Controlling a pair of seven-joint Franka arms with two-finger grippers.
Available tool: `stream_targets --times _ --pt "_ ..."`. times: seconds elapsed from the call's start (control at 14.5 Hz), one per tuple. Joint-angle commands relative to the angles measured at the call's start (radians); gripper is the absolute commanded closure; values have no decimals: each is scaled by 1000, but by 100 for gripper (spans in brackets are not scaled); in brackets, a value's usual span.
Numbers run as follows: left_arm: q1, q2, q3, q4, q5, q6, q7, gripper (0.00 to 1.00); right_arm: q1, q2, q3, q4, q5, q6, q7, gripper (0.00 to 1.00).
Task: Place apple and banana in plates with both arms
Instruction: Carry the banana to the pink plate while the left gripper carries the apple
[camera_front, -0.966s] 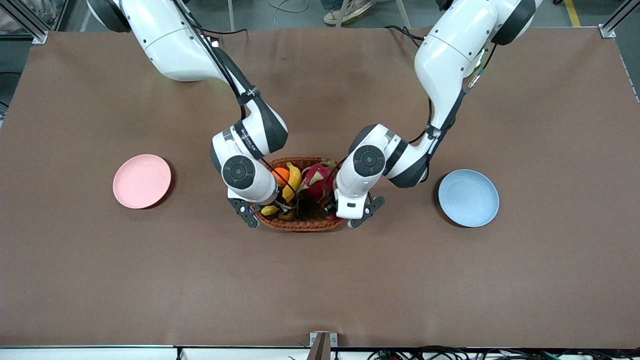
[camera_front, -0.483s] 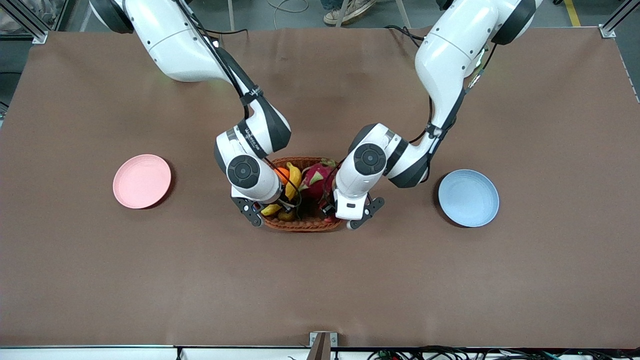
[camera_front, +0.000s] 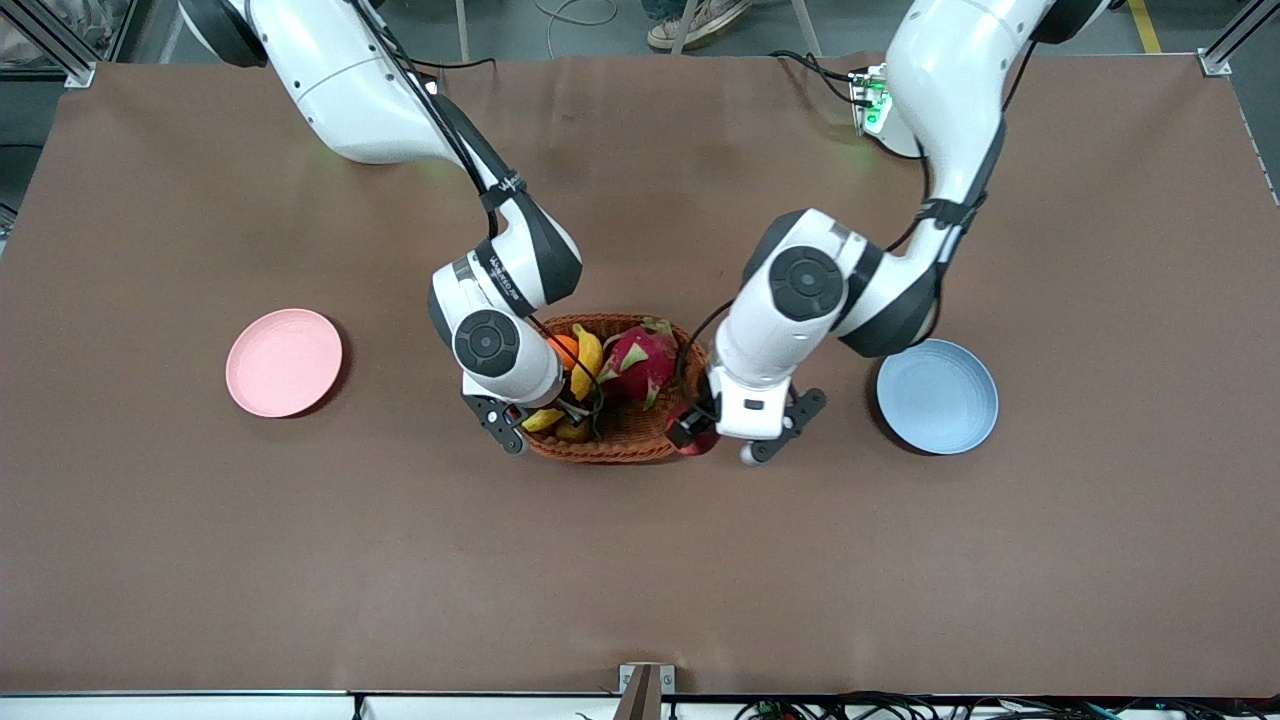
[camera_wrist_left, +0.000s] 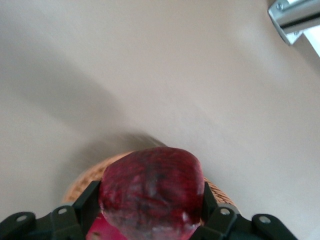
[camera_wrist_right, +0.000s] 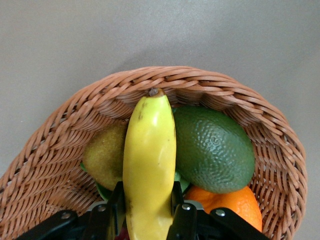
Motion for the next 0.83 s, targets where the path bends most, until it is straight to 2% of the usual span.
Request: stream_targets --times 0.0,0.14,0.34,0.55,0.76 --pt "73 -85 -3 -81 4 -77 132 49 -9 -23 -1 29 11 -23 -29 67" --pt "142 -146 -1 -174 4 -108 277 49 -27 -51 -4 55 8 -106 -57 67" --pt "247 -211 -1 -313 40 -108 448 49 -96 -95 -4 101 13 -270 -203 67" --pt "299 -214 -3 -399 114 -100 456 49 -229 -135 -12 100 -1 -396 -511 67" --pt "347 -214 -3 -475 169 -88 457 47 -429 -138 -12 83 -16 -428 -893 67"
